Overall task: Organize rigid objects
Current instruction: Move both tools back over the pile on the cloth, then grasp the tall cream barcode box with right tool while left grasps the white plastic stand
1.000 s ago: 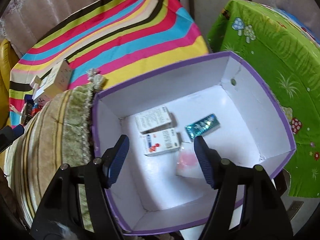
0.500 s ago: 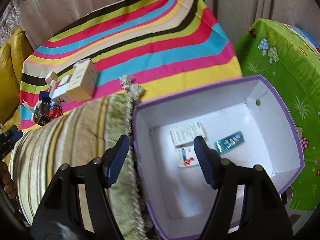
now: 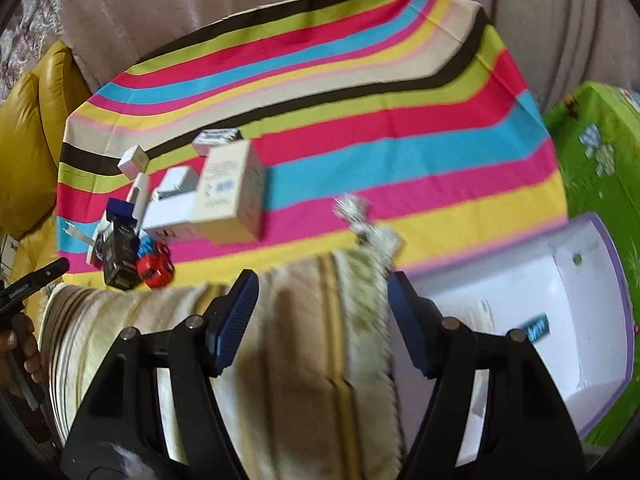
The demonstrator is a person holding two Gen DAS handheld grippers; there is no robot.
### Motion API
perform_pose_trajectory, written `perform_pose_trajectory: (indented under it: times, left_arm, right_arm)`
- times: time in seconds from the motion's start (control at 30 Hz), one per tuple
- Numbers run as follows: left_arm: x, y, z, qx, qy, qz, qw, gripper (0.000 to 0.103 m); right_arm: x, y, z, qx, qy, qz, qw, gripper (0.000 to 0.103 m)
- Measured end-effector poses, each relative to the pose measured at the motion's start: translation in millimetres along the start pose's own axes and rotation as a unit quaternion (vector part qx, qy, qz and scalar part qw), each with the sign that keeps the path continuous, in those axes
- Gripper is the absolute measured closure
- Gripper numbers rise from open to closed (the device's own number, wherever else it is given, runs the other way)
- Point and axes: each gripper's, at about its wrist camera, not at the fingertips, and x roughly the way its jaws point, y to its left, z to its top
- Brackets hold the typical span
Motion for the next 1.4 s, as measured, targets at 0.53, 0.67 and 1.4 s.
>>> perform_pose_trajectory:
  times: [0.53,0.67,1.4]
  left_arm:
    - [48.6,-7.9,22.7,0.045,0.040,0.064,0.9961,0.043]
    - [51.4,-8.2,22.3,0.050,0.043,0.069,0.9954,0.043]
    - [52.8,-9.3,26.1,0.059,0.015,0.037,0.9975,0.071]
  right_arm:
    - [61.6,73.6,51.8,-0.036,-0.014,-0.012,0.999,0.018]
    - [76.6,80.8,58.3,-0.044,-0.006,-0.015,0.999,0.018]
    - [118.9,85.1,68.1,-0.053,0.047,-0.050,0.996,0.046]
